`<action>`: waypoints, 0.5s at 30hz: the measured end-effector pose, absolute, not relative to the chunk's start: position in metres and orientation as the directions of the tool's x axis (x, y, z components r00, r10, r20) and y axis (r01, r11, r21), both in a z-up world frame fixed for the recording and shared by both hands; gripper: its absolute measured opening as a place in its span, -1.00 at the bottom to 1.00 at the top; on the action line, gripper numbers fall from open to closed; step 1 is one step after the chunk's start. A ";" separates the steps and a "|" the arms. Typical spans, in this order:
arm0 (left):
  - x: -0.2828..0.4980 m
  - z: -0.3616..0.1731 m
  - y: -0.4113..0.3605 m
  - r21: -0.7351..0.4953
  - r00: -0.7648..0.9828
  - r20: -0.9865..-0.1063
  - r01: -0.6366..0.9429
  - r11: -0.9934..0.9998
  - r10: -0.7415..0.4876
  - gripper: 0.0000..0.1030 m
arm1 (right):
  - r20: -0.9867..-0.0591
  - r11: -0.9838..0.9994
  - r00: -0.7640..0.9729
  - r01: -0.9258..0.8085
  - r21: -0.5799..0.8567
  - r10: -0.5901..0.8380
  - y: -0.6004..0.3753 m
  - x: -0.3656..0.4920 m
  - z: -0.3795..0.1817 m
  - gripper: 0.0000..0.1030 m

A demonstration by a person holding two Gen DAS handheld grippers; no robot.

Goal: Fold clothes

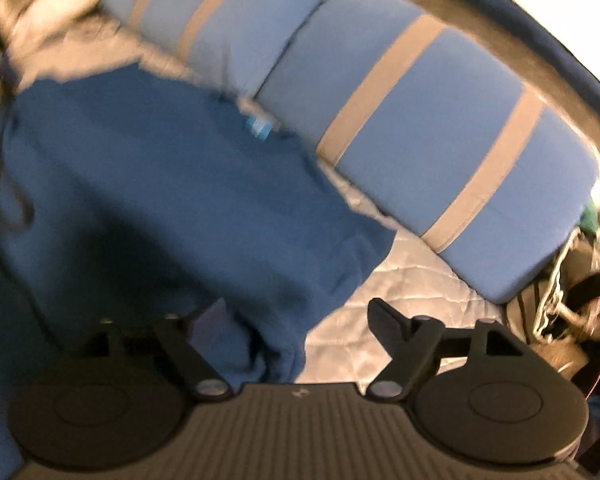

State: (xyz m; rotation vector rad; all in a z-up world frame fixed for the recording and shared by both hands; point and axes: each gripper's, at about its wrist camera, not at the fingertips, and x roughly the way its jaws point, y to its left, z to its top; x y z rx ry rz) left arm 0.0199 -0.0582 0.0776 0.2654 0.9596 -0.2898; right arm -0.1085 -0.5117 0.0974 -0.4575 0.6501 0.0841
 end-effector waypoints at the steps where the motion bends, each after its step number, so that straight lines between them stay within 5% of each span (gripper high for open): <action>1: 0.015 0.083 -0.056 0.090 0.561 -0.818 0.346 0.934 -0.128 -0.13 | -0.587 0.907 0.805 -0.184 -0.380 -0.082 -0.513 -0.105 0.099 0.77; 5: -0.005 0.107 -0.049 0.037 0.639 -0.747 0.317 0.948 -0.184 -0.05 | -0.589 0.926 0.788 -0.068 -0.371 -0.178 -0.520 -0.084 0.089 0.78; 10: -0.033 0.136 -0.040 0.032 0.739 -0.637 0.309 0.951 -0.219 0.40 | -0.626 0.864 0.708 -0.046 -0.502 -0.326 -0.519 -0.063 0.048 0.81; 15: -0.045 0.159 -0.035 0.075 0.792 -0.577 0.293 0.953 -0.198 0.44 | -0.555 0.874 0.762 0.029 -0.484 -0.333 -0.522 -0.068 0.072 0.89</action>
